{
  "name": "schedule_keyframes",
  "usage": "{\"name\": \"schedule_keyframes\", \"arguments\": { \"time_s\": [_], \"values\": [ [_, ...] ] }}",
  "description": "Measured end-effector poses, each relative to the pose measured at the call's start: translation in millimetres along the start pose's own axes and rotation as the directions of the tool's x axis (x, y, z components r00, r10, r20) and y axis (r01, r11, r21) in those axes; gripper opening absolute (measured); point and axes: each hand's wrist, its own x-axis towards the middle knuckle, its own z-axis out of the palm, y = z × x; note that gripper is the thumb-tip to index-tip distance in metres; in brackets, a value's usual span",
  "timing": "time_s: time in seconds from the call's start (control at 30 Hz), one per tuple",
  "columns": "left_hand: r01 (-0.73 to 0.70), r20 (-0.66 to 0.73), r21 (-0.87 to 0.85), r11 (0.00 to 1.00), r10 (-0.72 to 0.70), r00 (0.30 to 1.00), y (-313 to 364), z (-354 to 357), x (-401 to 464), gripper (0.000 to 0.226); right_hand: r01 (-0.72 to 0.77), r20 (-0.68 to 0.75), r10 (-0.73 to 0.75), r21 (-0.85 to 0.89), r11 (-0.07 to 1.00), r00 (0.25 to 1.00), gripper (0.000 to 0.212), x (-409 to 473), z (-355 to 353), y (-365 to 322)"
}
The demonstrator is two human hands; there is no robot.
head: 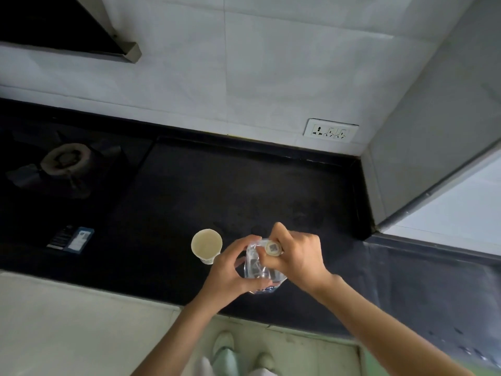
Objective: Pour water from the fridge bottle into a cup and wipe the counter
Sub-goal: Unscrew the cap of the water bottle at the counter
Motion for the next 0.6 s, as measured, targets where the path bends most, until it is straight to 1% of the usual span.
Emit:
{"name": "schedule_keyframes", "arguments": {
  "time_s": [0.17, 0.33, 0.47, 0.53, 0.57, 0.6],
  "values": [
    [0.059, 0.099, 0.007, 0.998, -0.059, 0.993, 2, -13, 11, 0.074, 0.124, 0.038, -0.129, 0.107, 0.987, 0.991, 0.033, 7, 2, 7],
    [0.123, 0.210, 0.037, 0.992, -0.128, 0.969, 9, -25, 21, 0.075, 0.126, 0.083, -0.145, 0.196, 0.972, 0.986, 0.035, 11, 4, 8],
    [0.190, 0.314, 0.078, 0.979, -0.205, 0.927, 16, -33, 30, 0.077, 0.167, 0.122, -0.207, 0.278, 0.946, 0.971, 0.032, 17, 4, 13],
    [0.210, 0.365, 0.104, 0.972, -0.234, 0.901, 19, -37, 36, 0.078, 0.248, 0.160, -0.312, 0.327, 0.912, 0.936, 0.027, 21, 4, 18],
    [0.215, 0.385, 0.115, 0.970, -0.243, 0.890, 20, -38, 38, 0.078, 0.304, 0.188, -0.385, 0.352, 0.885, 0.904, 0.024, 24, 3, 22],
    [0.221, 0.397, 0.123, 0.968, -0.252, 0.883, 21, -39, 40, 0.078, 0.355, 0.219, -0.451, 0.368, 0.859, 0.865, 0.027, 29, -1, 25]
  ]
}}
